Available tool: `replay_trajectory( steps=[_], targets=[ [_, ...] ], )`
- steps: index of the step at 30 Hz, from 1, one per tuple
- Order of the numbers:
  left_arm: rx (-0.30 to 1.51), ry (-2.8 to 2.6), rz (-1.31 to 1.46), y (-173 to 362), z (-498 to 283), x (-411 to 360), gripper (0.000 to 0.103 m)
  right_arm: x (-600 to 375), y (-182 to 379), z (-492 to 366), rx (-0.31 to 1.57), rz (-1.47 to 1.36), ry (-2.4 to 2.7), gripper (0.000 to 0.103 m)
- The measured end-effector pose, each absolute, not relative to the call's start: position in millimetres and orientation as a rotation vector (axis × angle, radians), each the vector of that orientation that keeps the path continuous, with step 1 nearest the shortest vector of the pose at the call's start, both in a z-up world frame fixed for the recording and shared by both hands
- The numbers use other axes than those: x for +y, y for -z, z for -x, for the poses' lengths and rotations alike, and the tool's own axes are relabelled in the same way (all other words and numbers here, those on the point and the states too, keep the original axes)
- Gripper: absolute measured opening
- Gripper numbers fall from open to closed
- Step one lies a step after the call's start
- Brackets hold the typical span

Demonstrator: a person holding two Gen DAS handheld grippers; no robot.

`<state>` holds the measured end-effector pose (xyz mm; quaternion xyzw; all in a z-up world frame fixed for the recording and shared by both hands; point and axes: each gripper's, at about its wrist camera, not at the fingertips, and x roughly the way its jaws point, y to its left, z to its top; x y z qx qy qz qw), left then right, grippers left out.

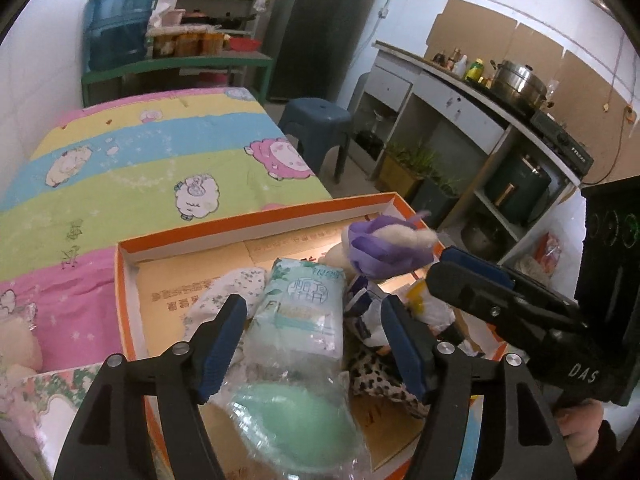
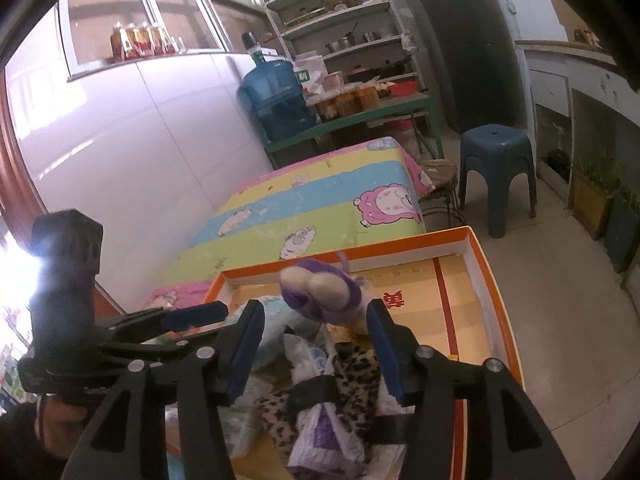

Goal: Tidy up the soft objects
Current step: 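Lower the wet-wipe pack into the box with the left tool while the right tool releases the plush toy, then withdraw both tools from the box back over the quilt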

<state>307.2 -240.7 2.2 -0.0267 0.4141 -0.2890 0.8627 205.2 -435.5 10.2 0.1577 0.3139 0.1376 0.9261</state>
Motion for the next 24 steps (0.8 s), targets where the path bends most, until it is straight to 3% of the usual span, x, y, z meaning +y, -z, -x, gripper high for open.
replay_trajectory(
  steps=[24],
  targets=[
    [0.639, 0.494, 0.001, -69, -201, -159, 0.071, -375, -63, -130, 0.574, -0.281, -0.277, 0.053]
  ],
)
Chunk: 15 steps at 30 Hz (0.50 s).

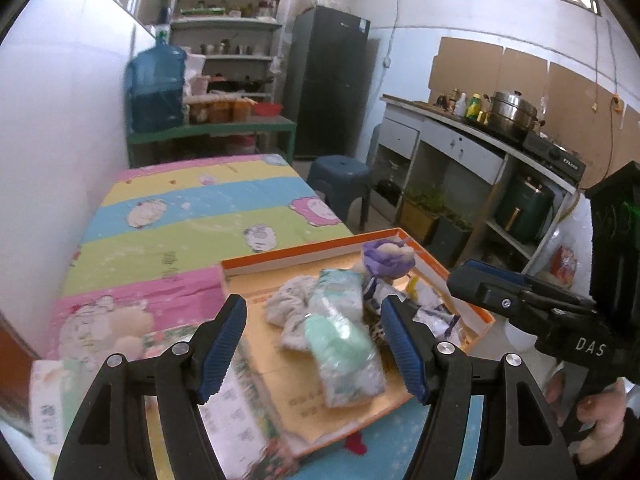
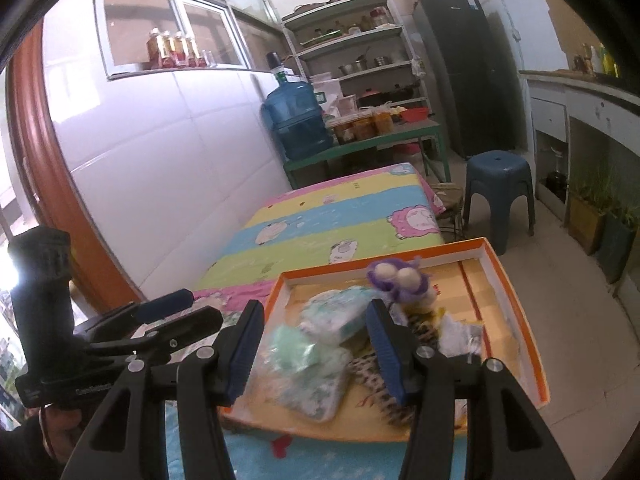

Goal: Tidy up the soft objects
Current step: 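Withdraw both tools from the box back over the quilt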

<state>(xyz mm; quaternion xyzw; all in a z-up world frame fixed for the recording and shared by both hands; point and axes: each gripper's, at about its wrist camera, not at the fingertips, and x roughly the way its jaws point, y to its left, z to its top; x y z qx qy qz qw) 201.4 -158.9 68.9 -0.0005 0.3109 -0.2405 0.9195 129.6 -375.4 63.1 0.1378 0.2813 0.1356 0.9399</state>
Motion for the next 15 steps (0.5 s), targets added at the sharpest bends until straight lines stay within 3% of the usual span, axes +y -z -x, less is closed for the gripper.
replay_trajectory(
  steps=[15],
  targets=[
    [0.63, 0.385, 0.014, -75, -147, -84, 0.071, -315, -70, -92, 0.586, -0.25, -0.347, 0.053]
  ],
)
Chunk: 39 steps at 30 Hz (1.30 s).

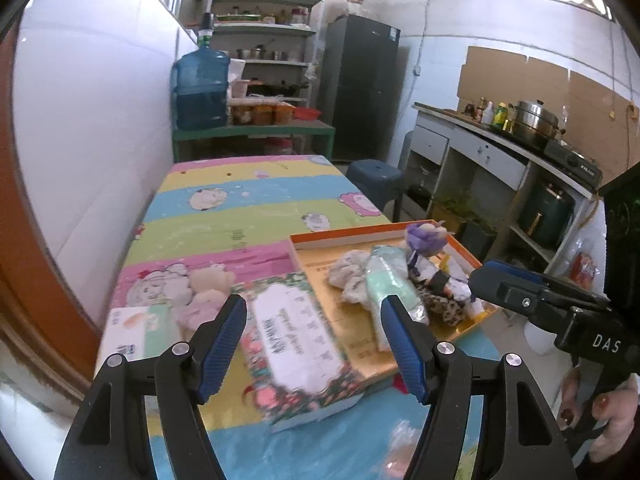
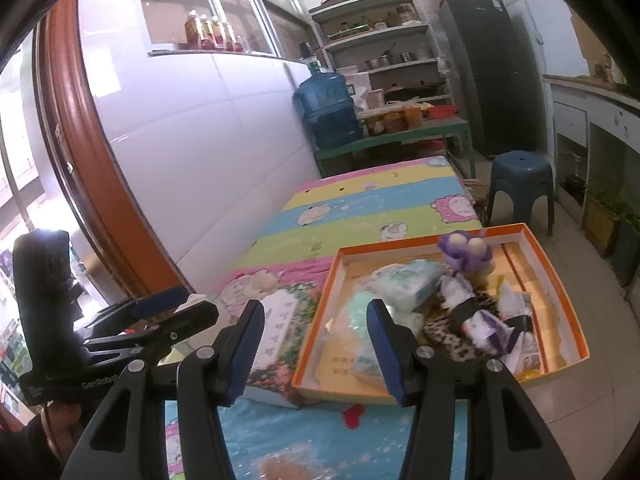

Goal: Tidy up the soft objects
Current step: 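Withdraw both tools from the box back over the quilt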

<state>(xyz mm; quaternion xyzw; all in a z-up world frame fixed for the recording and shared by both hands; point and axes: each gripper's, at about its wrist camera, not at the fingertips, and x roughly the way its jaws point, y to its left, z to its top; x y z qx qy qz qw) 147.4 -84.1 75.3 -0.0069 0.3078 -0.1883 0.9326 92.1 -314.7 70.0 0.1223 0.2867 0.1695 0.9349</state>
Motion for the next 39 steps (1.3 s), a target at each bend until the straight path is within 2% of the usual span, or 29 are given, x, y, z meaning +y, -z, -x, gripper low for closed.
replay_trajectory(
  steps=[13, 36, 38, 39],
  targets=[
    [0.592, 0.27, 0.079, -66, -113, -14, 0.071, -278, -61, -69, 0.6, -0.213, -0.35, 0.053],
    [0.586, 0.228, 0.082, -33, -84, 20, 0.071, -250, 6, -36, 0.763, -0.213, -0.341, 0.053],
    [0.585, 0.23, 0.081, -32, -84, 21, 0.071, -249, 11, -36, 0.786, -0.189, -0.352, 0.061],
    [0.585, 0.231, 0.081, -31, -84, 21, 0.071, -249, 13, -37, 0.802, -0.174, -0.361, 0.069]
  ],
)
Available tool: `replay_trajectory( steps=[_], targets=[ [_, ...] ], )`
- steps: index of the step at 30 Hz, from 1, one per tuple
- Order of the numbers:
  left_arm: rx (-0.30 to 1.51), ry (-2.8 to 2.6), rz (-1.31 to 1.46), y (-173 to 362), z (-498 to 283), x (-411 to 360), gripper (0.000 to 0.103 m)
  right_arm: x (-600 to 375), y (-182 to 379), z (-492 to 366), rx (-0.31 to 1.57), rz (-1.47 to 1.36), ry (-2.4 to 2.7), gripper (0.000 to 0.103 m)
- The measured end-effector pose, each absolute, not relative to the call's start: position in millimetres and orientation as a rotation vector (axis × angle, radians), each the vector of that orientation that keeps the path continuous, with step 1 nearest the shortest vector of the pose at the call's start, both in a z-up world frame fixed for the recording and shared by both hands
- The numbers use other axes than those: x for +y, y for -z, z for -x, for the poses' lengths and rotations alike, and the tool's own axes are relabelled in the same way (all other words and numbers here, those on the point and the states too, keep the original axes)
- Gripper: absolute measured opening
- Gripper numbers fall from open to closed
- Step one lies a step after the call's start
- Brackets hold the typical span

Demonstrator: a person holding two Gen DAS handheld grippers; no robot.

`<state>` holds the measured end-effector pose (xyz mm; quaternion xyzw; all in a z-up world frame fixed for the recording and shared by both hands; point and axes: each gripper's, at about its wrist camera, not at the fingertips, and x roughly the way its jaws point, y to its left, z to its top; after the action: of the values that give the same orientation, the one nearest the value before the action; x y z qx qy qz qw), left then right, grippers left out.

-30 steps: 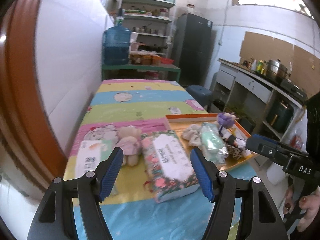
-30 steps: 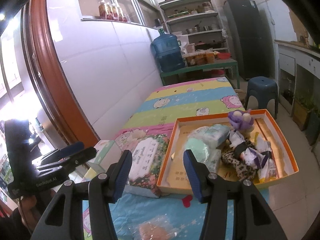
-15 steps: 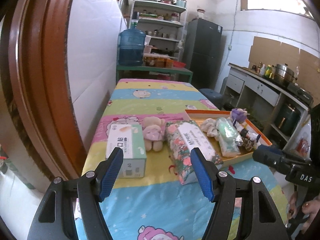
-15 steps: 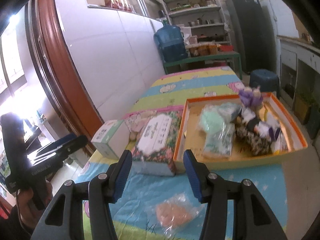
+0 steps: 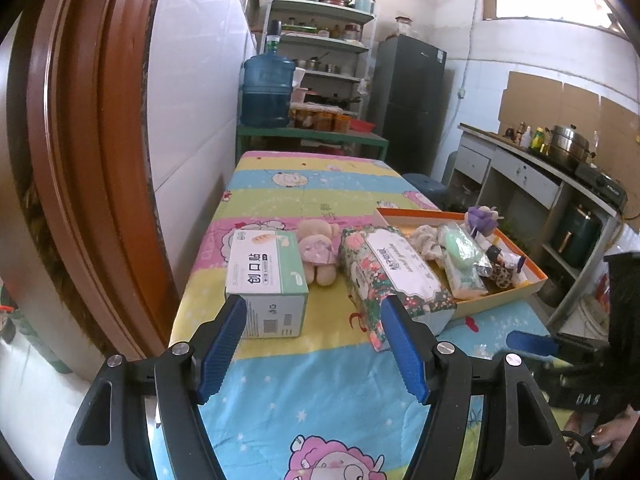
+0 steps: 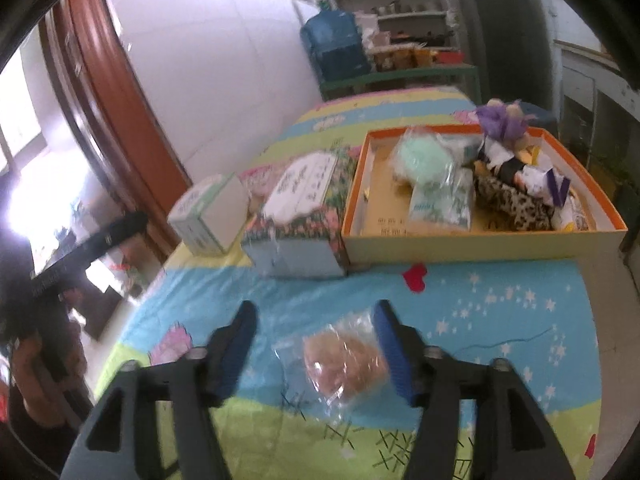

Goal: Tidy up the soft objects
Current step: 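Withdraw both tools from the box back over the quilt, then grasp the bagged orange ball with the right tool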

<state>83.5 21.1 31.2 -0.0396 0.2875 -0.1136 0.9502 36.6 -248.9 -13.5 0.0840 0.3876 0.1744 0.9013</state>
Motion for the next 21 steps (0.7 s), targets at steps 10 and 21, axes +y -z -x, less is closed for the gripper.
replay_trajectory(
  steps=[10, 21],
  targets=[
    [0.602, 0.237, 0.077, -25, -85, 17, 0.071, -242, 31, -41, 0.925, -0.014, -0.439, 0.075],
    [0.612, 0.252, 0.041, -24, -95, 5, 0.071, -249, 43, -44, 0.942, -0.038, -0.374, 0.057]
  ],
)
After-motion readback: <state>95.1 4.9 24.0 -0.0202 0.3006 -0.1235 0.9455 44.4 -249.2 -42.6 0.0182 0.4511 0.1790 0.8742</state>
